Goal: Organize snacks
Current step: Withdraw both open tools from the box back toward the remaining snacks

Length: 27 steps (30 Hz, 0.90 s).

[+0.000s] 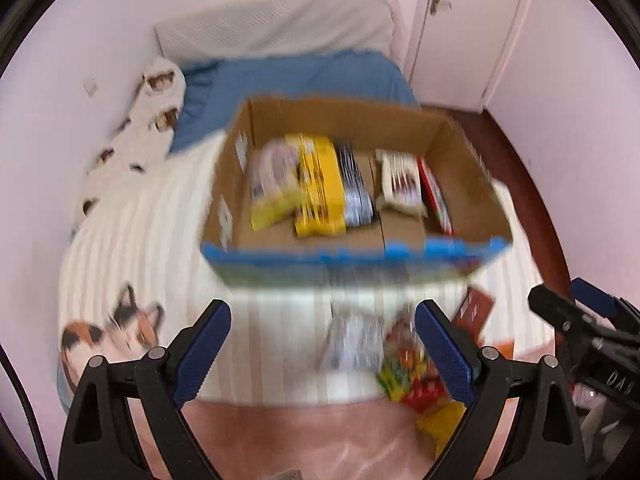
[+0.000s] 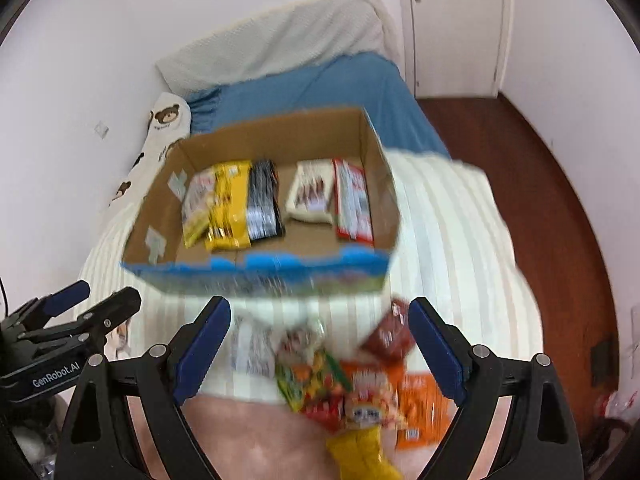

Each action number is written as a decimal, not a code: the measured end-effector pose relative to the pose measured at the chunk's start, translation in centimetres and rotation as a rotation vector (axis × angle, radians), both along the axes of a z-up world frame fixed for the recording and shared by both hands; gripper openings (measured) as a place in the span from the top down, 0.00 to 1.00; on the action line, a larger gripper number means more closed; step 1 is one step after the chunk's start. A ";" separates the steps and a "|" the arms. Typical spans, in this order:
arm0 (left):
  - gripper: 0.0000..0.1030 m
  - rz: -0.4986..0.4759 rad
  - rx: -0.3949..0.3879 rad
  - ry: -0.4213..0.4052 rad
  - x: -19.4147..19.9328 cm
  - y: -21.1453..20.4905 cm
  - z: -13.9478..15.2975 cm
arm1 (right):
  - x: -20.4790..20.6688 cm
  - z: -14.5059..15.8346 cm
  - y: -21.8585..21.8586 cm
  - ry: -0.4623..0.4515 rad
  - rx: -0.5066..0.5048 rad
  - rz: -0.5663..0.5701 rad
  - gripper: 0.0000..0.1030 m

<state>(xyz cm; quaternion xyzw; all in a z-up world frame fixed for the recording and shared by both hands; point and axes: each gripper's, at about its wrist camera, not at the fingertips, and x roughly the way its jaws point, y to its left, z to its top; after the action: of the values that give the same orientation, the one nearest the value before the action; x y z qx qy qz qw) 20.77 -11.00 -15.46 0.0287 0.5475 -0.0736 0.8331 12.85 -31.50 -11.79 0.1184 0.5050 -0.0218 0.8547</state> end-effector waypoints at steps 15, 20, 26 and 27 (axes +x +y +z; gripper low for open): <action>0.08 -0.076 0.161 0.270 1.5 -4.4 -14.9 | -4.2 -14.4 -7.0 0.286 0.225 -0.206 0.16; 0.08 -0.120 0.229 0.313 3.2 -6.3 -18.1 | -2.7 -16.8 -5.0 0.346 0.138 -0.129 0.21; 0.40 -0.114 0.175 0.339 3.3 -6.2 -19.9 | -1.7 -20.1 -3.5 0.431 0.093 -0.078 0.28; 0.41 -0.105 0.170 0.345 3.1 -5.9 -20.0 | -1.5 -20.5 -3.3 0.439 0.087 -0.065 0.34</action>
<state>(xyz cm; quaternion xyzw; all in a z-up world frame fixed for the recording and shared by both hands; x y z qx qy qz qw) 23.86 -16.89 -35.48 0.1144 0.6841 -0.0744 0.7165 11.32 -34.79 -32.33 0.1635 0.6752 -0.0528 0.7174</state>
